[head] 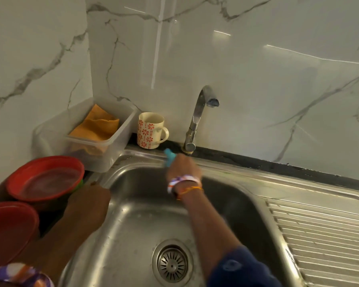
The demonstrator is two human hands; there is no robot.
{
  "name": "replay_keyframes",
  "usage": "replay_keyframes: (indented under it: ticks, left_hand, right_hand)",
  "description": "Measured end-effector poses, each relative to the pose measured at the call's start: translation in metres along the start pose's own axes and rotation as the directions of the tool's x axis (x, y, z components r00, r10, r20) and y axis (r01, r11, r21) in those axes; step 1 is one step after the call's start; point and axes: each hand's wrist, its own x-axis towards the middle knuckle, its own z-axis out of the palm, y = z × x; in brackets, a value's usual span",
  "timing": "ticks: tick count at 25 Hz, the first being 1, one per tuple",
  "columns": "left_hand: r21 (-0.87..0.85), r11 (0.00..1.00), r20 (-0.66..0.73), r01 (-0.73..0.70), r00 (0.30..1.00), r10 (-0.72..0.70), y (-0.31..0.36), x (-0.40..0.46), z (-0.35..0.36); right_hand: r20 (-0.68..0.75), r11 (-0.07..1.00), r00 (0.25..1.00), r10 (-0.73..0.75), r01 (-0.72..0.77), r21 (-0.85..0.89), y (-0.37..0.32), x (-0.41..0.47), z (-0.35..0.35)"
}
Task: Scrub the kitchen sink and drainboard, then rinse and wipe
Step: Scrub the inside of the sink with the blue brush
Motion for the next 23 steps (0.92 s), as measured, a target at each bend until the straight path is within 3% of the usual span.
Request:
replay_keyframes:
  ticks: [2,5,8,11,13,15,19,21,23]
  left_hand:
    - [0.015,1.0,-0.013,-0.007,1.0,0.007,-0.001,0.001,0.0]
    - [0.026,0.999,-0.013,-0.022,1.0,0.022,-0.003,0.001,-0.001]
    - [0.043,0.999,-0.007,-0.016,1.0,0.016,-0.006,0.0,0.001]
    - [0.05,0.999,0.002,0.002,1.0,-0.003,-0.006,-0.001,0.002]
    - [0.06,0.998,-0.011,0.012,1.0,-0.012,-0.004,0.0,0.0]
    - [0.085,0.996,-0.016,0.015,1.0,-0.014,0.0,0.001,-0.001]
    - [0.069,0.997,0.001,0.023,1.0,-0.023,0.013,-0.001,-0.006]
    - [0.068,0.997,-0.006,0.047,0.999,-0.047,0.014,-0.001,-0.01]
    - [0.054,0.996,-0.019,0.064,0.998,-0.063,0.015,0.0,-0.01]
  right_hand:
    - [0.092,0.984,0.989,-0.118,0.104,0.143,-0.044,0.002,0.013]
    - [0.147,0.944,0.981,-0.126,0.073,0.321,-0.039,0.017,0.014]
    - [0.113,0.974,0.993,-0.04,0.013,0.227,0.036,0.023,-0.001]
    - [0.056,0.948,0.972,0.228,-0.235,0.215,0.131,0.026,-0.039]
    - [-0.002,0.873,0.898,0.441,-0.428,0.234,0.181,0.024,-0.068]
    - [-0.055,0.825,0.842,0.536,-0.509,0.244,0.195,0.02,-0.077]
    - [0.037,0.857,0.924,0.381,-0.368,0.361,0.158,0.025,-0.047]
    - [0.038,0.886,0.941,0.338,-0.331,0.325,0.152,0.025,-0.043]
    - [-0.037,0.903,0.92,0.389,-0.373,0.211,0.156,0.023,-0.05]
